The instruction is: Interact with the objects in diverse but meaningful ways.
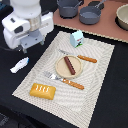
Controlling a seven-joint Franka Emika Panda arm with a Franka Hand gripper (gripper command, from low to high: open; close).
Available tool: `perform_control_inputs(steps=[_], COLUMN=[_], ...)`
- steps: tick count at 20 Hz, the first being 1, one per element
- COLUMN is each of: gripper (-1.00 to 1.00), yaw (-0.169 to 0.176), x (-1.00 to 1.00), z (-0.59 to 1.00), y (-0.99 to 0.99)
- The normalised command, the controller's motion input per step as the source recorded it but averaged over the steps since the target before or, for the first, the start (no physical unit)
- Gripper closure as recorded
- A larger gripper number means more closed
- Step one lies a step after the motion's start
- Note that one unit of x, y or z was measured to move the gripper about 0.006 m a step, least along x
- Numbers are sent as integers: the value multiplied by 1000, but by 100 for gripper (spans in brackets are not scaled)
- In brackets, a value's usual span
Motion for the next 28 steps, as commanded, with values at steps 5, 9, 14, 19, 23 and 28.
perform_control_inputs(steps=[5,9,14,19,23,28], gripper=[-100,-100,-100,-100,-100,-100], yaw=[245,199,150,202,215,192], x=[-123,-33,-138,-238,-261,-350], z=[395,317,40,0,-6,-142], y=[-147,-219,-442,-411,-383,-215])
